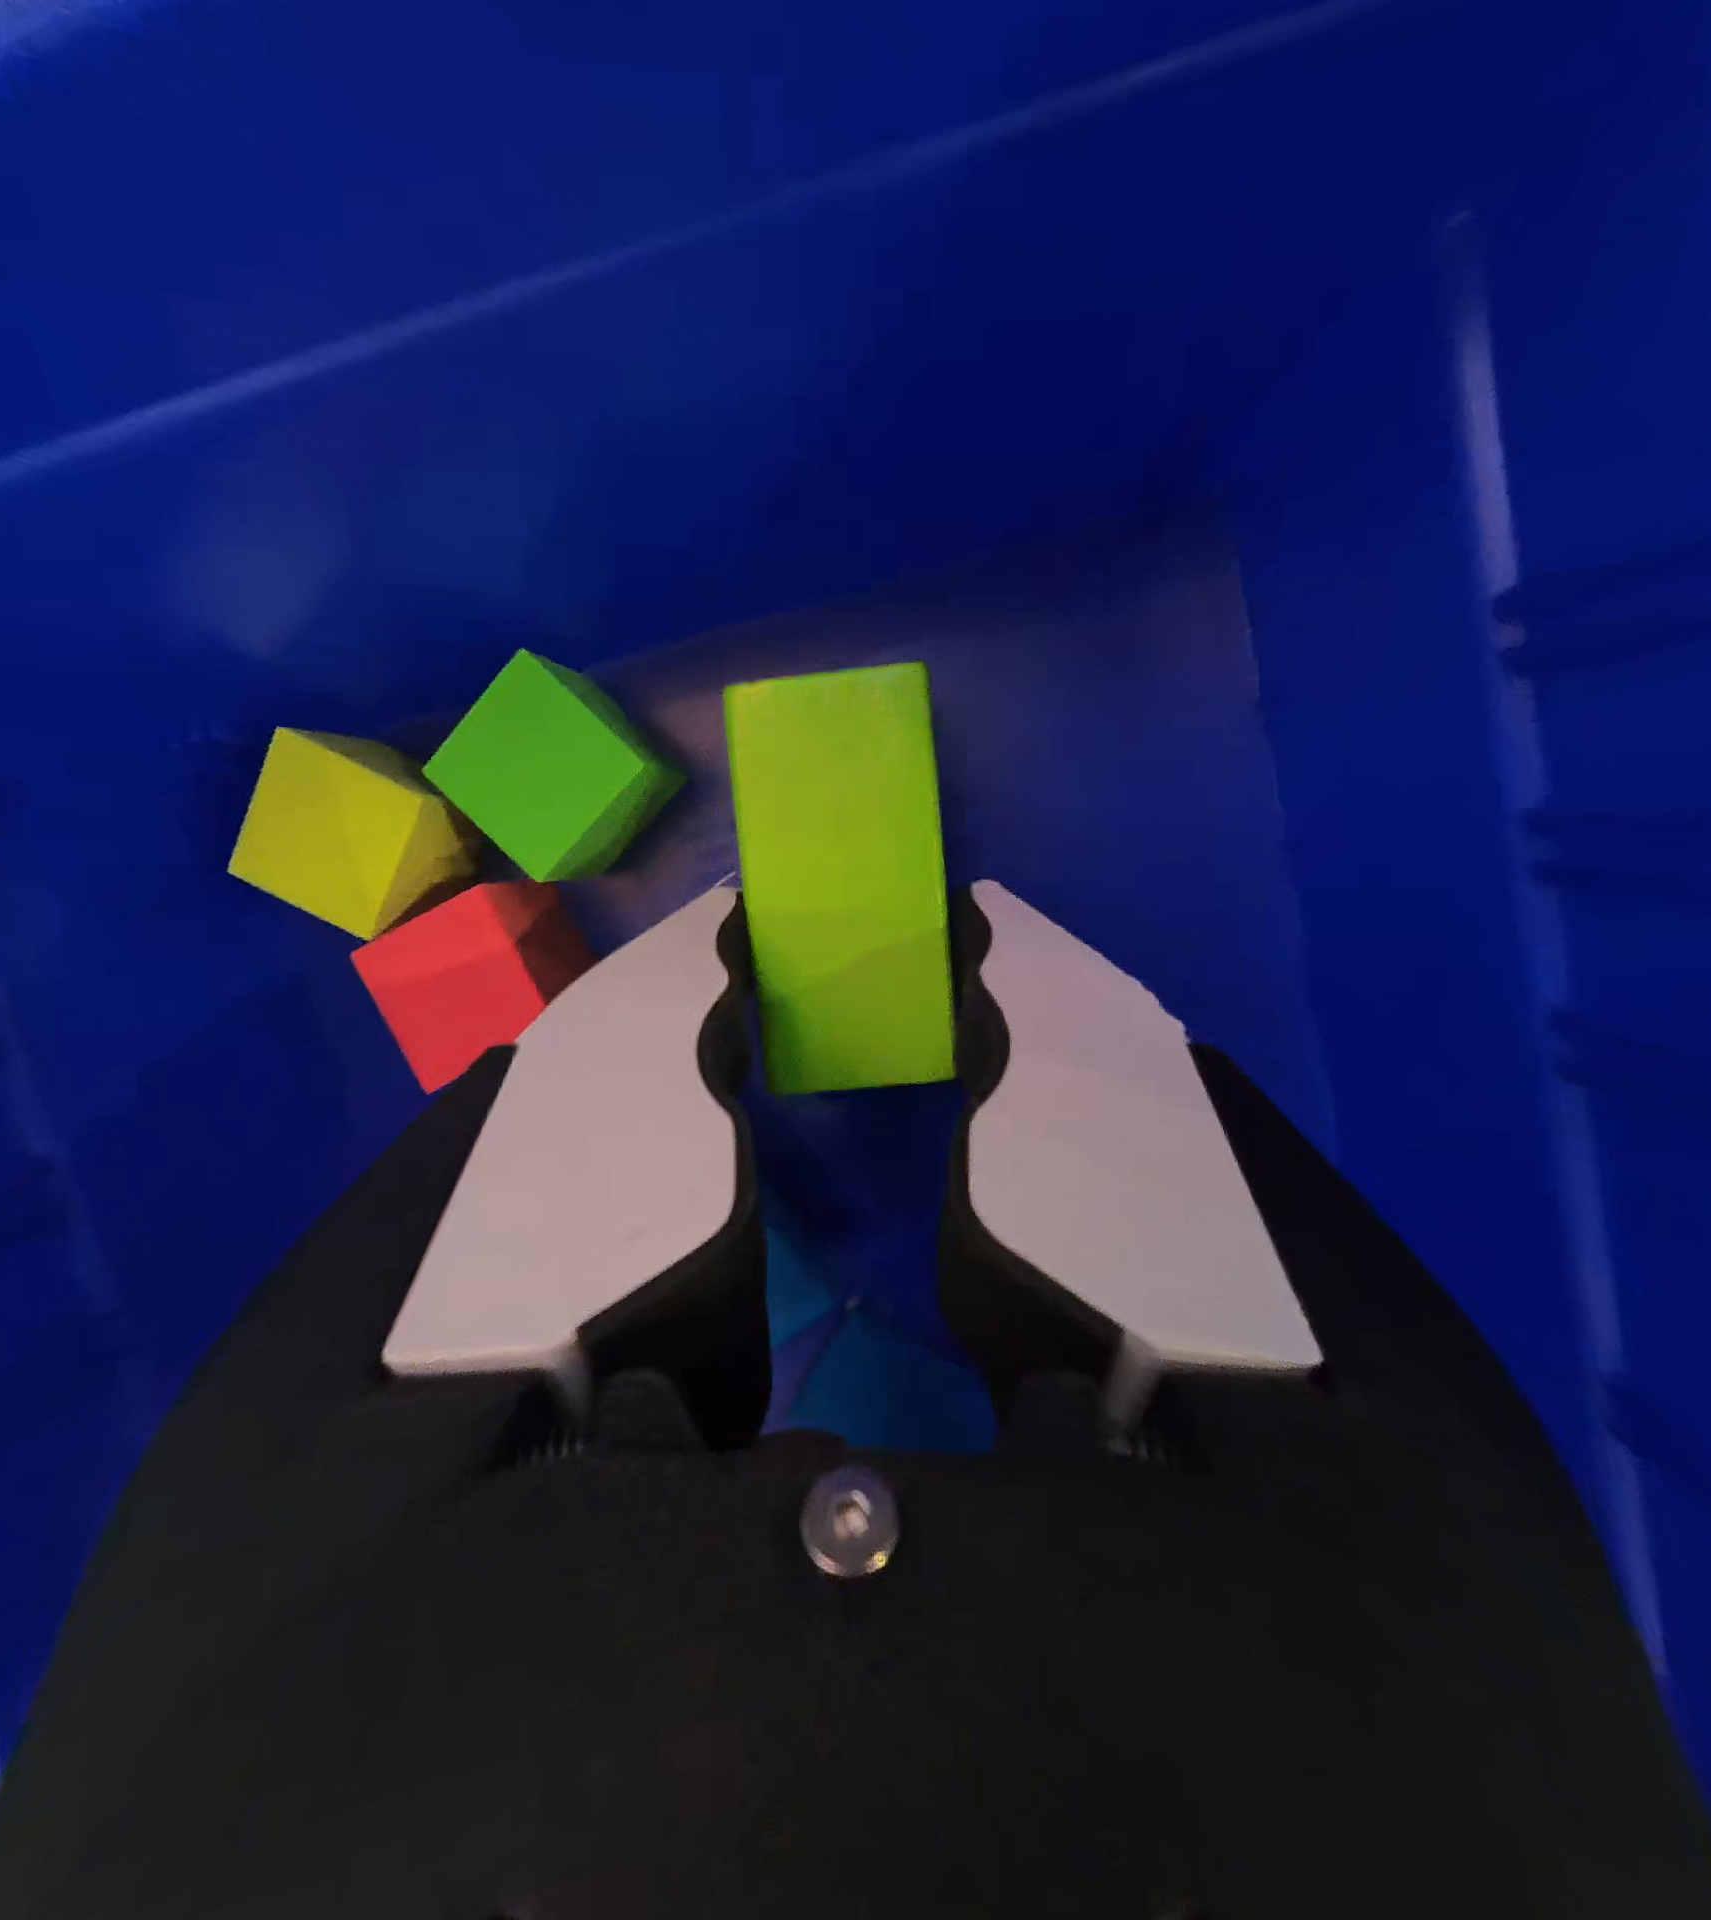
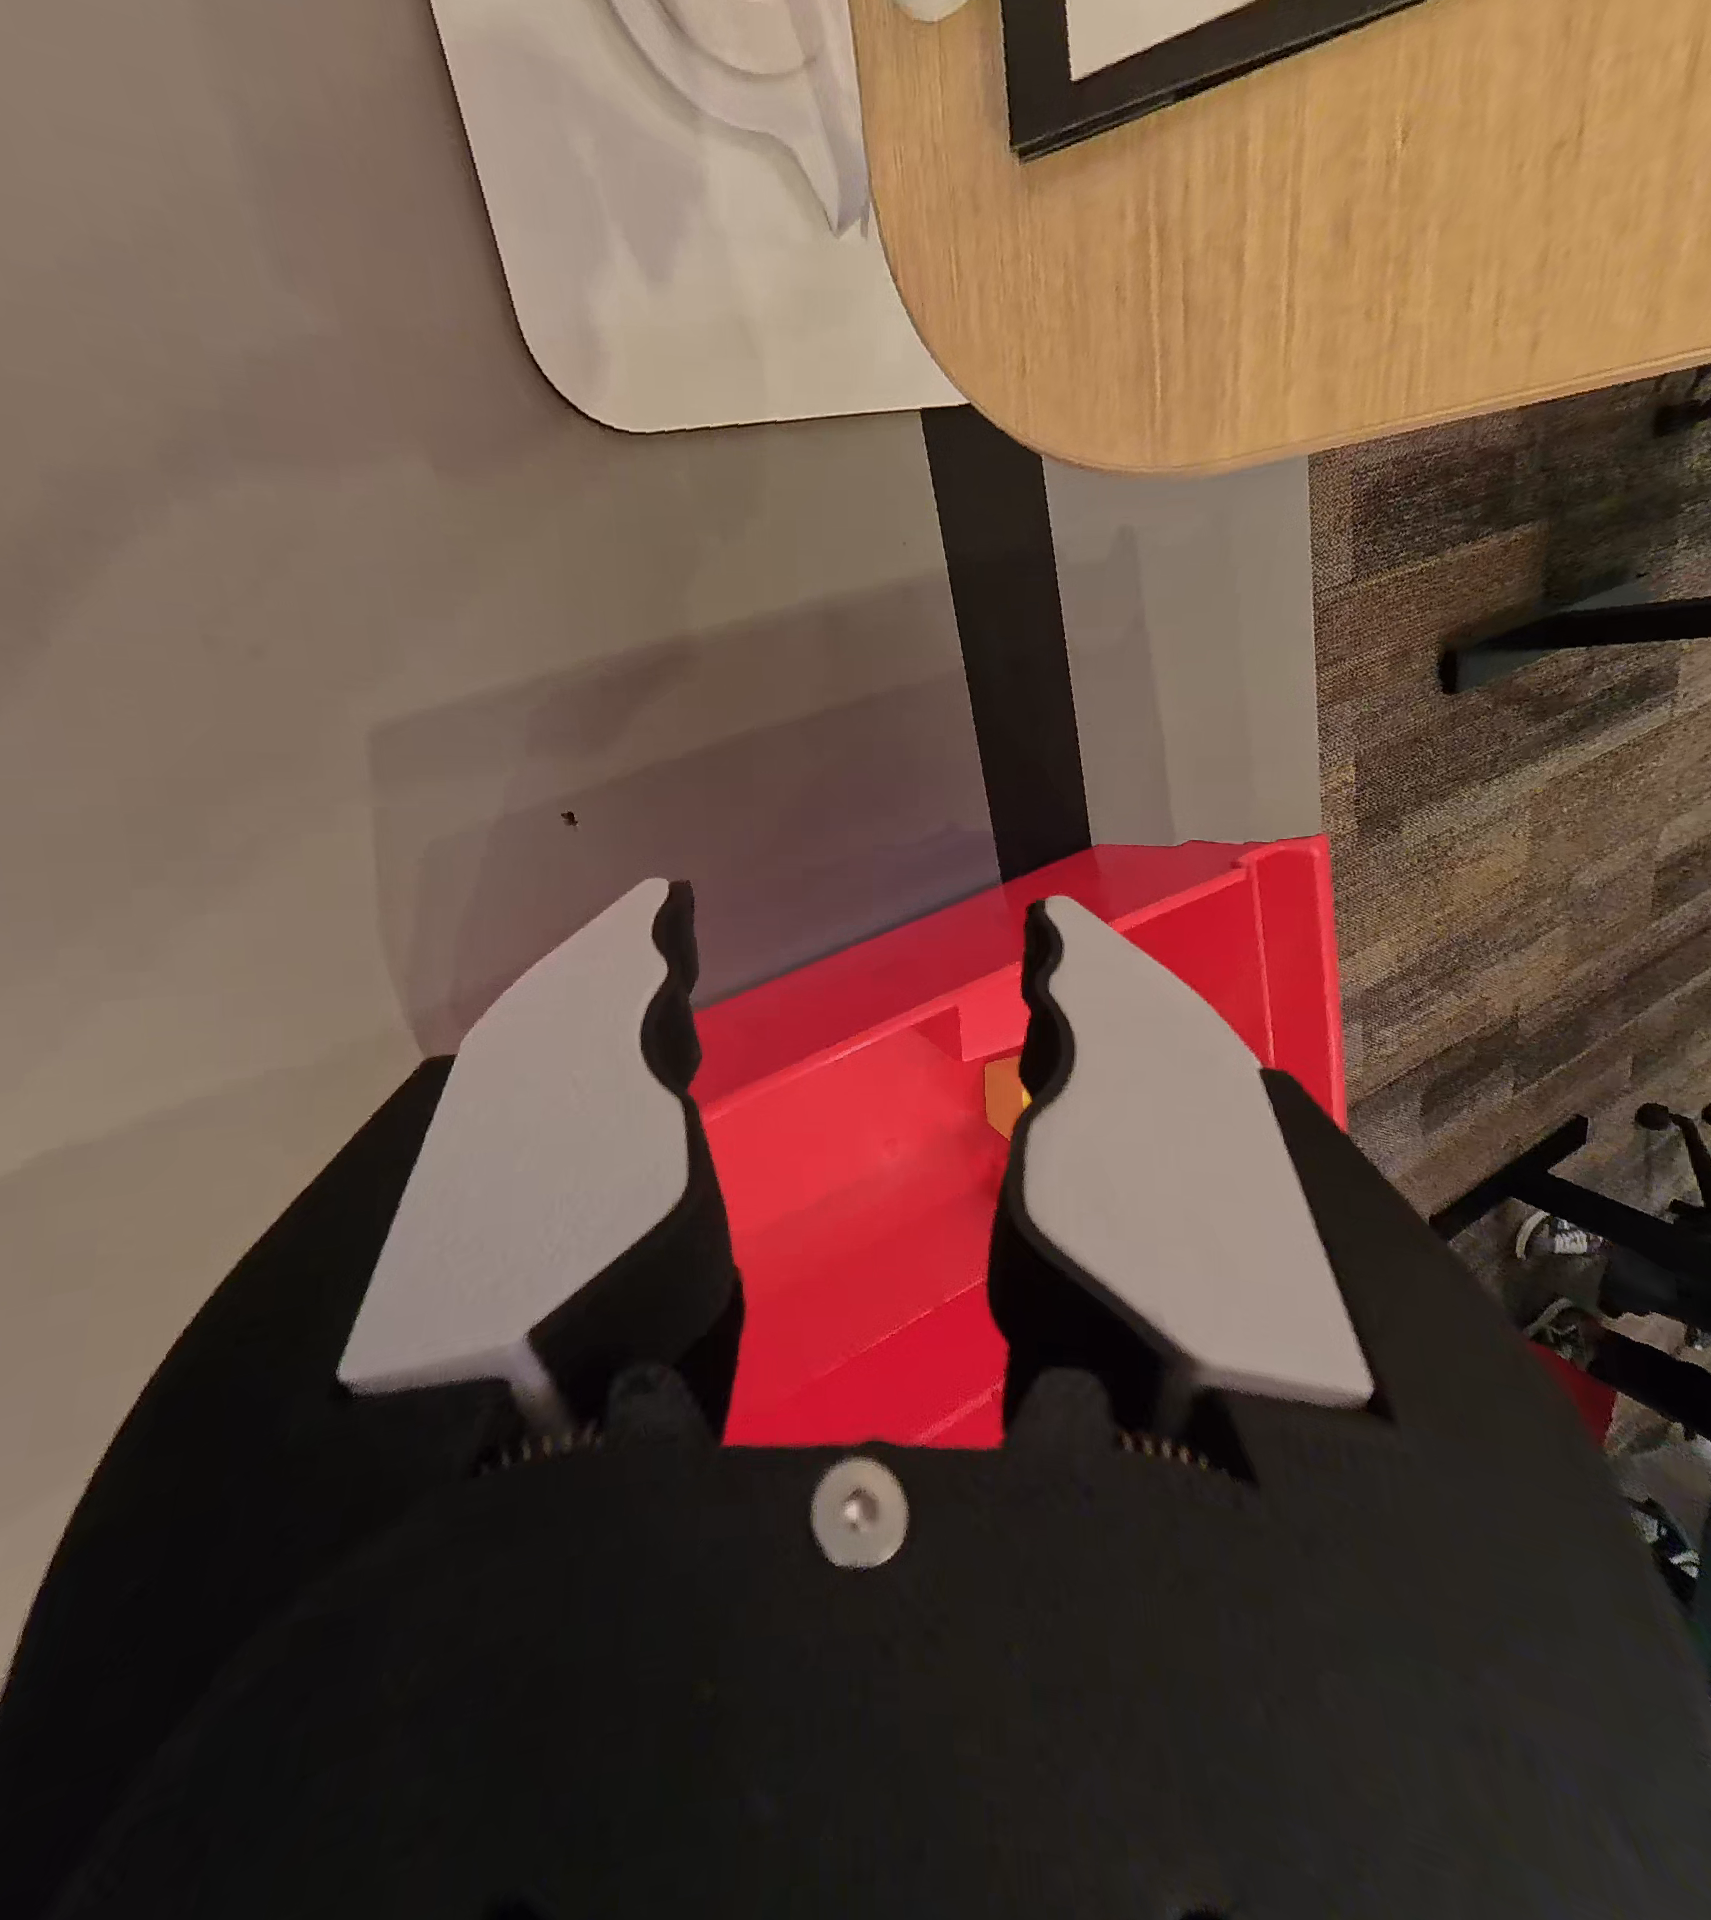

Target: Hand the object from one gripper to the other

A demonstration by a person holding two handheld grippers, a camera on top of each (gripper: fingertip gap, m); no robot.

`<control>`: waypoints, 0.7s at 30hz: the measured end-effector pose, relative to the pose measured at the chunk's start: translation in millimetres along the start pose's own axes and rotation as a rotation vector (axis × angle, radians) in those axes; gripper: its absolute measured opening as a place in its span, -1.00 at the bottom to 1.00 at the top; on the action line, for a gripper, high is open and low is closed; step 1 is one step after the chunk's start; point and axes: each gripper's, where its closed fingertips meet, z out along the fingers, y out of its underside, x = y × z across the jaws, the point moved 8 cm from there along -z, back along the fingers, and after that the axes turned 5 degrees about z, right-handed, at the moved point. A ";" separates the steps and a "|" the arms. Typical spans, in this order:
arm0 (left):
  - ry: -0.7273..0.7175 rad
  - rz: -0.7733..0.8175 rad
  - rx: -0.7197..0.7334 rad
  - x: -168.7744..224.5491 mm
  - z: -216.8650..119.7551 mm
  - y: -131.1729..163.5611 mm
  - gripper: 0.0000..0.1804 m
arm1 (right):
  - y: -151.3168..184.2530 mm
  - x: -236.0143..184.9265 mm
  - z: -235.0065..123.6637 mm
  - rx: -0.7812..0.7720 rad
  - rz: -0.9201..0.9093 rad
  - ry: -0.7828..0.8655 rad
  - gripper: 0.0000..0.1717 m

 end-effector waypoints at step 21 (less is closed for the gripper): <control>0.719 0.333 1.225 87.3 -258.2 -35.1 -0.61 | -193.0 -54.6 -90.6 1.029 0.086 -0.252 -0.40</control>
